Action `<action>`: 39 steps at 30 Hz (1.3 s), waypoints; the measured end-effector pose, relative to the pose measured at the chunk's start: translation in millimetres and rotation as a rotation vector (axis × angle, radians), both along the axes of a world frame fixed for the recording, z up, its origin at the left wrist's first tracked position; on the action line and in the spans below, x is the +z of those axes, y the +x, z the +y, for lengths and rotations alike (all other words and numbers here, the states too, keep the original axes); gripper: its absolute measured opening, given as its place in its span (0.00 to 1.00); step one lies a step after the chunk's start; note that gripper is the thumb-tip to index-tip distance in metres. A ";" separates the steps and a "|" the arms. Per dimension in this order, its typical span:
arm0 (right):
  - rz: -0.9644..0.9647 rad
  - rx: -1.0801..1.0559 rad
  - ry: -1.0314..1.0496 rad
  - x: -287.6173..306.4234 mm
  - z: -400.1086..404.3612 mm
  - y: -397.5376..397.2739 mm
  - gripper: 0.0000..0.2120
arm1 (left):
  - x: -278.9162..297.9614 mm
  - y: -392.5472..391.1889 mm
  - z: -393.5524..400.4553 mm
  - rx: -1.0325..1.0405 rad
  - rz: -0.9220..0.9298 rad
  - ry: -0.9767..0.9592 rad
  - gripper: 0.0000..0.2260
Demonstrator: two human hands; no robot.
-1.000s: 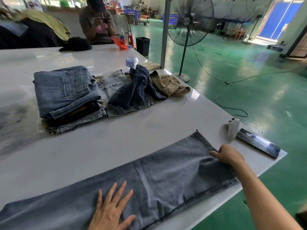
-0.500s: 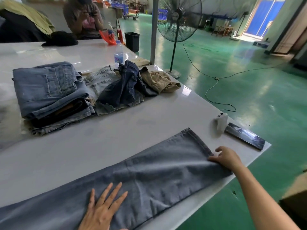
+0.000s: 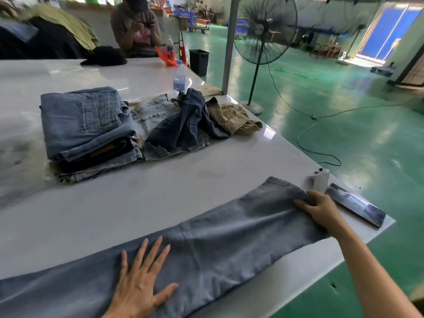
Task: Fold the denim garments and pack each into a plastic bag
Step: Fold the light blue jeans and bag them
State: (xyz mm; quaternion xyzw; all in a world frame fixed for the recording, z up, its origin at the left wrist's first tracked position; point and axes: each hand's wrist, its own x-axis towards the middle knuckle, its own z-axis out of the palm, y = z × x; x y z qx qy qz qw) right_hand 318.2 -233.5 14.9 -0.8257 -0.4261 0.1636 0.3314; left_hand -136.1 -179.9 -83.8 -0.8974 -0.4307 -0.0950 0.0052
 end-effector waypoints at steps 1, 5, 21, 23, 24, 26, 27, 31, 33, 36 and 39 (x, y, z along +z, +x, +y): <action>-0.057 -0.040 -0.016 0.8 8.7 4.8 0.14 | 0.2 4.4 3.2 0.002 0.018 -0.004 0.35; -0.448 -0.089 -0.579 -13.8 41.2 7.2 0.11 | 0.5 27.4 14.8 0.037 0.083 -0.011 0.35; -0.522 0.512 -0.302 -53.1 160.1 -30.5 0.09 | -5.9 26.9 25.5 0.102 -0.049 0.025 0.30; -0.500 0.394 -0.278 -52.8 164.1 -36.8 0.09 | -2.4 32.9 30.9 0.116 -0.036 0.018 0.32; -0.508 0.333 -0.286 -52.1 165.7 -44.2 0.11 | -0.4 36.7 32.9 0.131 -0.025 0.021 0.32; -0.542 0.292 -0.298 -50.0 166.8 -71.0 0.19 | 0.1 43.9 33.0 0.163 -0.022 0.024 0.33; -0.577 0.349 -0.263 -51.7 163.6 -92.8 0.21 | -2.5 48.0 30.3 0.173 -0.028 0.027 0.33; -0.652 0.887 -0.013 -84.3 102.6 -200.2 0.23 | -13.2 60.4 14.2 0.167 -0.015 0.013 0.41; -0.676 1.043 -0.087 -89.0 95.3 -195.7 0.23 | -14.4 58.0 9.8 0.142 -0.005 0.002 0.46; -0.638 0.691 -0.264 -82.2 134.4 -98.2 0.24 | -14.7 48.5 2.9 0.094 0.021 -0.032 0.50; -0.533 0.297 -0.542 -56.0 150.1 -19.8 0.26 | -16.3 44.2 -4.5 0.088 0.044 -0.067 0.51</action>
